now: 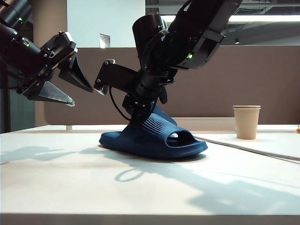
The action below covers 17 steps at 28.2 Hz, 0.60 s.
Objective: Interlock the pair of blue slippers on the table with their fronts facing up.
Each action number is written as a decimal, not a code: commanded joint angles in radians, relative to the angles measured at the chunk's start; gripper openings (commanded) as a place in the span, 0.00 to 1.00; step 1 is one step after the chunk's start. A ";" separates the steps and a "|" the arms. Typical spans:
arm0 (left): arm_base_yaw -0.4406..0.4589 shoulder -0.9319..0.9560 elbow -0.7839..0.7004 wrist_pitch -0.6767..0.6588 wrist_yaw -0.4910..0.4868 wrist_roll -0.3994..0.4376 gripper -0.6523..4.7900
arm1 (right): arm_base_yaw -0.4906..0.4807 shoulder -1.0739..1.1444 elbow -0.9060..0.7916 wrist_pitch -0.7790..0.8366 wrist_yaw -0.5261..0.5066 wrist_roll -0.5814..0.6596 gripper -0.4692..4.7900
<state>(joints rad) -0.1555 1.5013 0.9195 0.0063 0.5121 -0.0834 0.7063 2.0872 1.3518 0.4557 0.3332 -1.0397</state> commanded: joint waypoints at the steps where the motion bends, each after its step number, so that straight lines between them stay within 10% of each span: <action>1: 0.001 -0.005 0.003 0.002 0.007 -0.003 0.75 | -0.005 0.003 0.002 -0.010 0.032 0.019 0.26; 17: 0.001 -0.005 0.003 0.014 -0.004 -0.003 0.75 | 0.033 -0.063 0.010 0.216 0.295 0.175 0.09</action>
<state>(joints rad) -0.1555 1.5013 0.9195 0.0036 0.5083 -0.0834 0.7357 2.0583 1.3537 0.6376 0.5980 -0.9329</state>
